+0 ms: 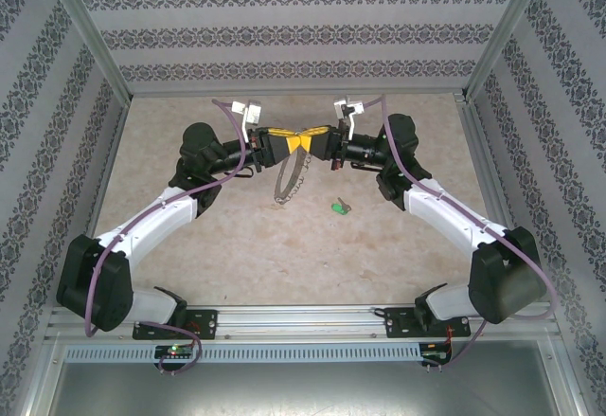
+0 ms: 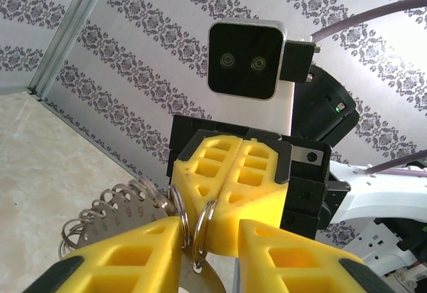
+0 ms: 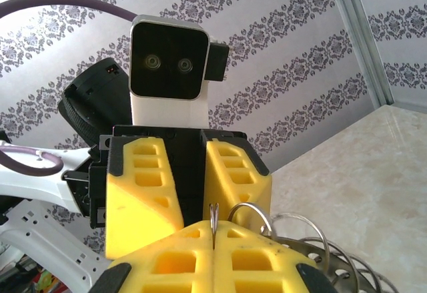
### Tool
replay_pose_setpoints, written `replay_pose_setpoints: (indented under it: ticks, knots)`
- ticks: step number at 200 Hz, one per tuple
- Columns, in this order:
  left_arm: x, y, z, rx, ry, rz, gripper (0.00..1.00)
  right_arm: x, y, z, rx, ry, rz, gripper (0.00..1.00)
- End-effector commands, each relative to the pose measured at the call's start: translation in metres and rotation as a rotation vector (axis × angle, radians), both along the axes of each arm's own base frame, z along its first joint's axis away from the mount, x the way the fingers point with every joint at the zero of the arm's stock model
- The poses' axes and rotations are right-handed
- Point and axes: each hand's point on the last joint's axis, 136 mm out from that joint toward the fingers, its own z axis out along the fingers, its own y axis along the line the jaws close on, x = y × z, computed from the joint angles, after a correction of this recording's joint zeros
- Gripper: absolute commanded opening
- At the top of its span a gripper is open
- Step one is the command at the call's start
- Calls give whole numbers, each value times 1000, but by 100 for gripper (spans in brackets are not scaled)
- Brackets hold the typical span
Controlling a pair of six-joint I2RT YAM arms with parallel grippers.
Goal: Put the keys on the keyring
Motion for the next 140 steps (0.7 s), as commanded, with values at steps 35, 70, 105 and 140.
replay_pose_setpoints:
  ticks: [35, 70, 105, 140]
  knots:
    - [-13, -3, 15, -37, -96, -27, 4, -3, 2, 19, 39, -78, 9, 0]
    - [-12, -2, 16, -37, -102, -7, 0, -1, 3, 17, 34, -66, 9, 0]
    - [-5, -1, 7, 40, -81, 30, 0, 8, -12, 18, 41, -36, -35, 23]
    - [-2, -2, -9, 183, -85, 35, 0, 12, -38, 15, 25, -11, -118, 50]
